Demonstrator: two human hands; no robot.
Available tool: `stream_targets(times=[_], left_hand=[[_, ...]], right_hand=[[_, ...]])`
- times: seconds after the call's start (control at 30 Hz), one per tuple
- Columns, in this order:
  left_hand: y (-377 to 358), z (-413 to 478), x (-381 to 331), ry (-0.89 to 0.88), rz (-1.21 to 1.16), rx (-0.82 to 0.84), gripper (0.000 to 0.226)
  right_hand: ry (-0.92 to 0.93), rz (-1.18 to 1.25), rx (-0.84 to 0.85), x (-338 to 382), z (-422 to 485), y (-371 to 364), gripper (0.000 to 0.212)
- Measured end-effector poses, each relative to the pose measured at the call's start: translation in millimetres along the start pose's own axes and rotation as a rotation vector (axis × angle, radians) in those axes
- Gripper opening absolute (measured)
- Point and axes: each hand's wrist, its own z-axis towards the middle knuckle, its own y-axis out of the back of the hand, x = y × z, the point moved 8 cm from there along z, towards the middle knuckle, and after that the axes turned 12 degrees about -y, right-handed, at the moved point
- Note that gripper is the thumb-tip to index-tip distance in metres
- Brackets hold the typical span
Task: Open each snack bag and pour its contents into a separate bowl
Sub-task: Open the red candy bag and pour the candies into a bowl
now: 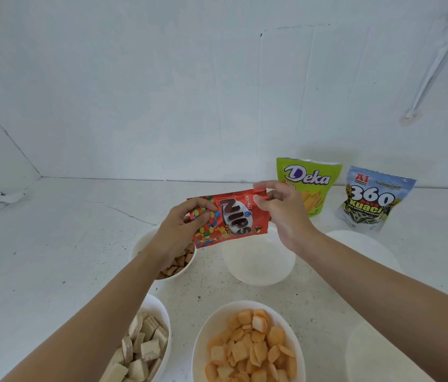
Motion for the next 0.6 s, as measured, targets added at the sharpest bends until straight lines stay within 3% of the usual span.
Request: stream_targets(times=[0.33,0.6], left_hand=[[6.9,9.0,-16.2,-0.016,0.037,-0.002,0.015],[4.1,11.7,-29.4,-0.013,0.075,0.01,0.021]], right_hand=[[0.187,-0.079,0.103,14.1,-11.8,2.0,0.014],[0.101,-0.066,0.096,4.5,-14.0,3.8,0.011]])
